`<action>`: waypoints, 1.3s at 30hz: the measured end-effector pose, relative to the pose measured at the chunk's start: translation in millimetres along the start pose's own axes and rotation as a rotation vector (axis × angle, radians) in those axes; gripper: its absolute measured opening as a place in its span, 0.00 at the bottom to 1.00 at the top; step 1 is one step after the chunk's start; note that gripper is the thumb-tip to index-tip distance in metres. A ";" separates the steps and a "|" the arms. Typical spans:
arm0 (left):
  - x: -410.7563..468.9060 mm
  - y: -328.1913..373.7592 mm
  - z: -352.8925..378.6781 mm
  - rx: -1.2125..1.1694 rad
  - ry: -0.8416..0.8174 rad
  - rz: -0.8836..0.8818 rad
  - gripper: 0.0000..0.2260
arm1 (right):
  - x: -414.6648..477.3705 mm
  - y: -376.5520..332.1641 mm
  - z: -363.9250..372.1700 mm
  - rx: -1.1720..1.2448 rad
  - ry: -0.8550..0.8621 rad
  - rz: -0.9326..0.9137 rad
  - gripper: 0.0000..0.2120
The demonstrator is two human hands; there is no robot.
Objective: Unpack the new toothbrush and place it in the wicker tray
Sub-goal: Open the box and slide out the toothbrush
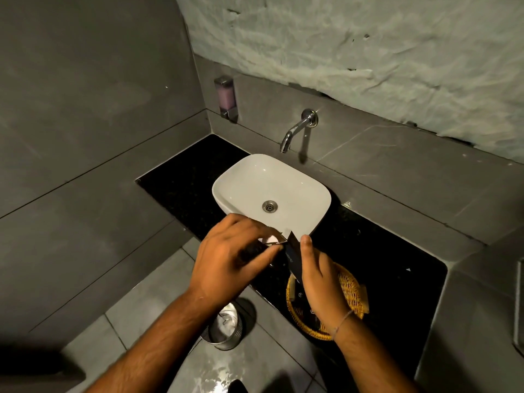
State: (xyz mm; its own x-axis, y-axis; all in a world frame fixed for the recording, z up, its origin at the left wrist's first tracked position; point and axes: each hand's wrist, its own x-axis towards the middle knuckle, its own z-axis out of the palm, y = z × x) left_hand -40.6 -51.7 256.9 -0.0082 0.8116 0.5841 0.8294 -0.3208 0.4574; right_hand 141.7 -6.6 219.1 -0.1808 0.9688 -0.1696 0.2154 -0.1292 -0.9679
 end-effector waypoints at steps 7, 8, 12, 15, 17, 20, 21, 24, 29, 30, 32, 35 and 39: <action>-3.5 -3.6 2.0 -0.027 -0.010 -0.032 0.13 | 3.6 -4.4 -6.1 0.044 -0.312 -0.192 0.18; -4.9 -4.2 2.7 -0.046 -0.003 -0.037 0.13 | 3.9 -4.0 -5.7 0.038 -0.321 -0.215 0.17; -13.6 -3.3 13.1 -0.265 0.072 -0.200 0.19 | 8.1 -6.6 -5.5 -0.136 -0.168 -0.291 0.07; -27.8 -6.5 19.2 -0.531 -0.020 -0.505 0.34 | 12.1 -15.8 -10.7 -0.024 -0.079 -0.249 0.04; -41.1 -9.3 20.9 -0.612 -0.197 -0.619 0.44 | 14.3 -19.3 -15.4 0.143 -0.073 -0.162 0.08; -57.4 -14.7 20.6 -0.456 -0.284 -0.542 0.40 | 17.8 -17.2 -21.5 0.330 -0.068 0.018 0.10; -58.8 -15.6 18.6 -0.388 -0.275 -0.513 0.36 | 18.8 -15.3 -23.5 0.384 -0.066 0.069 0.11; -56.4 -19.6 8.6 -0.382 -0.267 -0.500 0.26 | 22.9 -8.3 -30.1 0.563 -0.063 0.180 0.16; -39.4 -23.0 -15.5 -0.575 -0.178 -0.499 0.19 | 33.7 6.6 -36.4 0.734 -0.081 0.330 0.19; -34.5 -22.5 -18.3 -0.622 -0.166 -0.507 0.19 | 34.9 10.3 -36.9 0.762 -0.091 0.375 0.20; -26.2 -22.0 -21.2 -0.704 -0.152 -0.510 0.18 | 36.3 17.7 -37.2 0.801 -0.115 0.456 0.20; -15.6 -17.3 -20.5 -0.763 -0.150 -0.485 0.15 | 34.7 25.5 -33.5 0.838 -0.127 0.548 0.19; -4.5 -7.3 -15.6 -0.825 -0.121 -0.496 0.15 | 29.4 33.6 -25.8 0.912 -0.068 0.642 0.13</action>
State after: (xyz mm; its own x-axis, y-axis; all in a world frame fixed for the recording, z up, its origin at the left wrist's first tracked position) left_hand -55.3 -60.6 261.3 -0.1553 0.9770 0.1459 0.0938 -0.1324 0.9867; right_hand 168.4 23.0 186.4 -0.3466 0.6566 -0.6699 -0.4920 -0.7353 -0.4661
